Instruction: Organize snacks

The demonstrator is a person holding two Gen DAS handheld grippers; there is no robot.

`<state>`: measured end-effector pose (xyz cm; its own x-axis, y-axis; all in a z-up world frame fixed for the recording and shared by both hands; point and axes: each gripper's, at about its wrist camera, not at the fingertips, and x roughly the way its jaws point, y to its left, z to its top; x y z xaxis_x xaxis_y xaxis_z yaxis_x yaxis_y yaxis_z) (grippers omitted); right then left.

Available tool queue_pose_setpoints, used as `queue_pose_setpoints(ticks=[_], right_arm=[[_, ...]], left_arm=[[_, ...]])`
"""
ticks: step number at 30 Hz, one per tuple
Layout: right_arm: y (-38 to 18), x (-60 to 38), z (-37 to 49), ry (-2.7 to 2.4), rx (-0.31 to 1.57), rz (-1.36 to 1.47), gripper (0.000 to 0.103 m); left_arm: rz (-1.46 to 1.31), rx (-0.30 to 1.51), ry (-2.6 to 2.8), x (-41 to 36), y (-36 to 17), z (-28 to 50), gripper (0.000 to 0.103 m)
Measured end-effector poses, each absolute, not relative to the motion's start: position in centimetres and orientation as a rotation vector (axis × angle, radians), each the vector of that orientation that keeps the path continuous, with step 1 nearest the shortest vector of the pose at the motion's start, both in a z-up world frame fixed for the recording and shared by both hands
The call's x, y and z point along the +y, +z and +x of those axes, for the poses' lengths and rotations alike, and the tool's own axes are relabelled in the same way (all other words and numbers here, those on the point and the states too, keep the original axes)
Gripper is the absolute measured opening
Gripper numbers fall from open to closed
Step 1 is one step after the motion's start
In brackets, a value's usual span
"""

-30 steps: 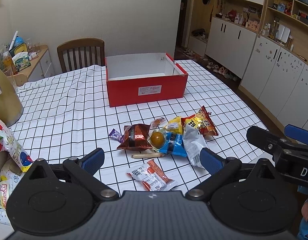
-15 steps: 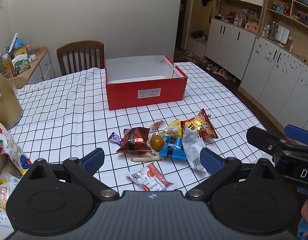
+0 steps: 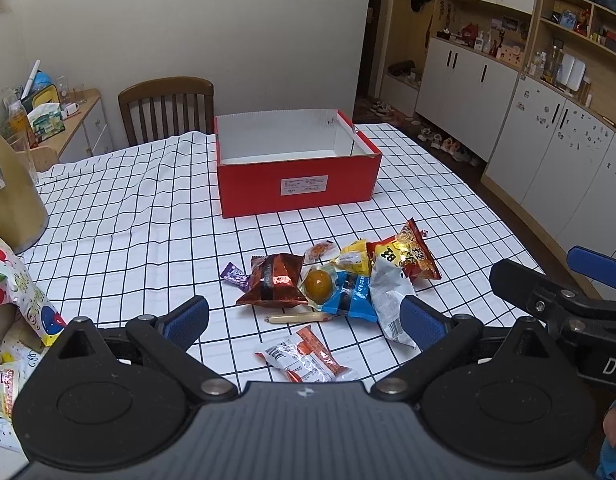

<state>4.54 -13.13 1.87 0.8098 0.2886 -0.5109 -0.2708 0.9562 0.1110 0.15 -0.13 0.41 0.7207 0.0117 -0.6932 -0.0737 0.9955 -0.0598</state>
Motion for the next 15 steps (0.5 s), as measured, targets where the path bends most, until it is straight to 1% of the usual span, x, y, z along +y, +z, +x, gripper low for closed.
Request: queue_pose_setpoints(ticks=[5,15], right_arm=[[1.6,-13.5,5.4,0.305,0.560,0.031,0.103],[-0.2,-15.0,9.3,0.277,0.614,0.057,0.103]], left_arm=[[-0.082,0.768,0.065,0.0,0.1,1.0,0.102],[-0.138,0.794,0.167,3.0,-1.5,3.5,0.102]])
